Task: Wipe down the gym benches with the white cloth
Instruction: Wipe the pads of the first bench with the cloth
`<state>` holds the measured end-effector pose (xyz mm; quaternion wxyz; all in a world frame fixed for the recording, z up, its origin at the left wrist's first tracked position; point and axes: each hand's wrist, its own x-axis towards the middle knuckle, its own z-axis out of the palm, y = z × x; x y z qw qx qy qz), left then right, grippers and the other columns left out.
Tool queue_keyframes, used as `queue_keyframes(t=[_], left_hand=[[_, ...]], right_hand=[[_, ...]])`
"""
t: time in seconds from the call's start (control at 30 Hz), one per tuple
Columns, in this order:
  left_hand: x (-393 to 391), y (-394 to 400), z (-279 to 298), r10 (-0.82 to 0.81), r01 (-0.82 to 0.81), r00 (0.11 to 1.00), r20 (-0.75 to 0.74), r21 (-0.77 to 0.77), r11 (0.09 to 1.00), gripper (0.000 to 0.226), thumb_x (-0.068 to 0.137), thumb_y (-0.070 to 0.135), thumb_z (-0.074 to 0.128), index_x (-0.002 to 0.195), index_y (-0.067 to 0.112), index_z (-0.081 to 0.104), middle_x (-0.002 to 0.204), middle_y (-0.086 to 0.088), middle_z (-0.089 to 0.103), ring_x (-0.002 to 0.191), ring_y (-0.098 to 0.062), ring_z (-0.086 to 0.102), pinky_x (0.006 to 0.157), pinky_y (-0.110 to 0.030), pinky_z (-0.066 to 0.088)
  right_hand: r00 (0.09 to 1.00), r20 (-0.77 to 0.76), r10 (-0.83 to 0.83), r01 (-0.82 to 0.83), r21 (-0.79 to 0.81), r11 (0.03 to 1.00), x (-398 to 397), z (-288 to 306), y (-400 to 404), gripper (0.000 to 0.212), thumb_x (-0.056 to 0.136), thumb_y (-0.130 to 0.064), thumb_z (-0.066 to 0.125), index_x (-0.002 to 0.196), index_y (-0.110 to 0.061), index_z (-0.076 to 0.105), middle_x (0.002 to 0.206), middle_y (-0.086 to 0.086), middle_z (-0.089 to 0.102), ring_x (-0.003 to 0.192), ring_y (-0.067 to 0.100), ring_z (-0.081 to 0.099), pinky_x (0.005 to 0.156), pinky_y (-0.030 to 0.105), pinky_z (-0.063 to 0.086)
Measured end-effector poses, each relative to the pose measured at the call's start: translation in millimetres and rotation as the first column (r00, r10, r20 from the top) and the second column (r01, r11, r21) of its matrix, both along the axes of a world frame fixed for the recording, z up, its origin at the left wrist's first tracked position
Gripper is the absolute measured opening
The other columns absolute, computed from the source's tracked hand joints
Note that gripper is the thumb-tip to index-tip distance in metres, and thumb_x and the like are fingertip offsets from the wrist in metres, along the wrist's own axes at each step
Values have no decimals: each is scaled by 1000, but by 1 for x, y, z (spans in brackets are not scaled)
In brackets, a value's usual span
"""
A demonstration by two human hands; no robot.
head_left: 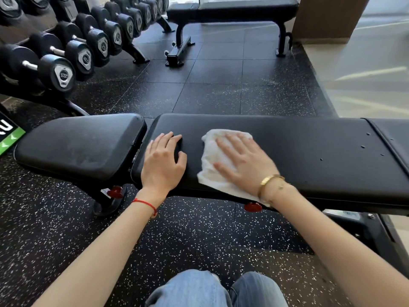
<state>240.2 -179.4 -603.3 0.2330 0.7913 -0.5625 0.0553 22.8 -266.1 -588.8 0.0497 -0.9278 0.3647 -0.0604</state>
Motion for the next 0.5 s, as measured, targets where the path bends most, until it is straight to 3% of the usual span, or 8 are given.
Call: queue_keyframes(t=[0.1, 0.13, 0.17, 0.27, 0.33, 0.43, 0.5], left_hand=[[-2, -2, -2, 11, -11, 1000, 0, -4, 1000, 55, 88, 33, 38, 138, 16, 54, 147, -8, 49, 141, -25, 37, 120, -44, 21], [-3, -2, -2, 17, -17, 1000, -5, -5, 1000, 55, 88, 33, 38, 137, 15, 55, 147, -8, 49, 141, -25, 37, 120, -44, 21], [-4, -3, -2, 22, -23, 1000, -9, -8, 1000, 55, 87, 33, 38, 137, 15, 55, 147, -8, 50, 141, -25, 37, 120, -44, 21], [-4, -4, -1, 34, -34, 999, -7, -28, 999, 53, 86, 33, 40, 134, 16, 57, 144, -7, 52, 139, -24, 40, 119, -44, 24], [-3, -3, 0, 37, -38, 999, -11, -39, 999, 52, 86, 33, 41, 132, 16, 58, 143, -7, 54, 137, -24, 42, 118, -44, 27], [-3, -2, 1, 27, -28, 1000, -15, -44, 999, 51, 87, 33, 41, 132, 17, 59, 142, -6, 54, 137, -23, 42, 118, -43, 28], [-2, -1, 1, 24, -25, 1000, -14, -50, 998, 51, 87, 33, 41, 132, 18, 59, 142, -5, 54, 137, -23, 42, 118, -43, 27]], right_hand=[[982, -173, 72, -113, -240, 964, -43, -7, -41, 50, 96, -51, 43, 135, -22, 53, 148, 22, 41, 135, 46, 36, 110, 60, 27], [978, -203, 45, -106, -299, 948, -48, -7, -61, 44, 96, -47, 49, 130, -20, 56, 145, 24, 43, 131, 49, 39, 106, 62, 29], [968, -250, -12, -53, -252, 966, -45, 0, -76, 49, 96, -49, 41, 133, -19, 53, 147, 24, 40, 132, 48, 37, 108, 62, 27], [956, -275, -103, 60, -160, 985, -5, 14, -90, 79, 82, -63, -5, 149, -33, 25, 161, 12, 14, 146, 36, 14, 115, 57, 12], [971, -233, -60, 37, -102, 994, 25, 12, -78, 89, 76, -70, -15, 151, -36, 19, 163, 10, 9, 147, 35, 10, 116, 57, 9], [993, -108, 36, -33, 36, 999, 24, 10, -36, 89, 83, -75, -4, 154, -26, 20, 161, 8, 19, 146, 34, 15, 119, 52, 9], [992, -57, 116, -117, -1, 993, -7, 5, -4, 78, 91, -70, 12, 155, -26, 18, 160, 5, 23, 146, 31, 17, 121, 48, 12]])
